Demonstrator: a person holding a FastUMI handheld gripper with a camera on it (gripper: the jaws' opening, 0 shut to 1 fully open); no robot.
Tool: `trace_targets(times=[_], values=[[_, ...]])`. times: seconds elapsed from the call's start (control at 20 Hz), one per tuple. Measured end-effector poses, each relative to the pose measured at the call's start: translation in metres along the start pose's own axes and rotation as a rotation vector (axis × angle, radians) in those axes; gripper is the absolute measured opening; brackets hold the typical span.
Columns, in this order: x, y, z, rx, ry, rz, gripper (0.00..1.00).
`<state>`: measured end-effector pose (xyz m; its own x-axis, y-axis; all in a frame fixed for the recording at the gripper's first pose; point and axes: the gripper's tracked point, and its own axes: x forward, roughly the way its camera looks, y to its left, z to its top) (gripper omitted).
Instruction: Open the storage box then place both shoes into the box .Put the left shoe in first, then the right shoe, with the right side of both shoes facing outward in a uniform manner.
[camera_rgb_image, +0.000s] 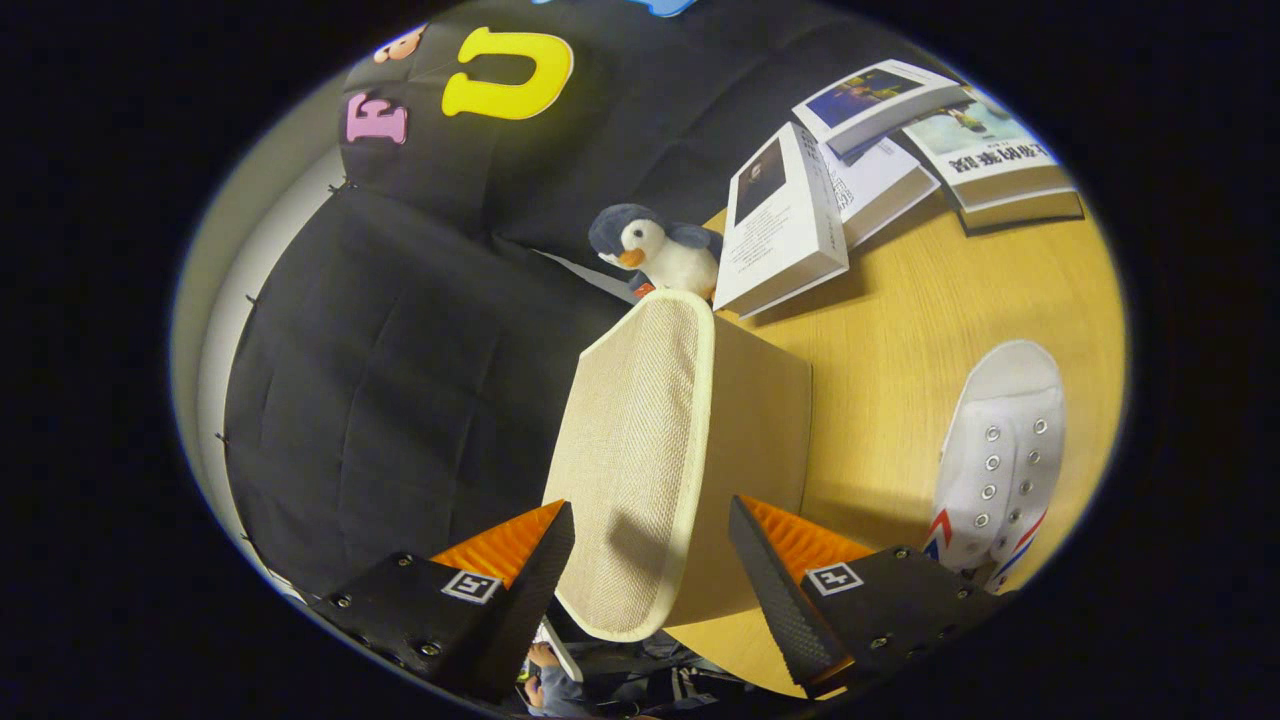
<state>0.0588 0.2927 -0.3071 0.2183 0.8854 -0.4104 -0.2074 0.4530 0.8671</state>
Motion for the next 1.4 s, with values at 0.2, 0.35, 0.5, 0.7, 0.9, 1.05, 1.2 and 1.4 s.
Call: trace_targets(times=[0.2,0.35,0.5,0.7,0.9,1.05,1.2,1.4], values=[[0.007,0.006,-0.003,0.061,0.028,0.021,0.87],[0.005,0.014,-0.001,0.051,0.033,0.037,0.60],[-0.004,0.022,0.005,0.067,0.025,0.062,0.25],[-0.010,0.043,0.005,0.046,0.040,0.085,0.16],[-0.011,0.082,0.012,-0.013,0.031,0.122,0.16],[-0.004,0.115,0.017,-0.062,0.033,0.148,0.16],[0.011,0.150,0.025,-0.105,0.045,0.186,0.16],[0.042,0.200,0.025,-0.150,0.084,0.230,0.16]])
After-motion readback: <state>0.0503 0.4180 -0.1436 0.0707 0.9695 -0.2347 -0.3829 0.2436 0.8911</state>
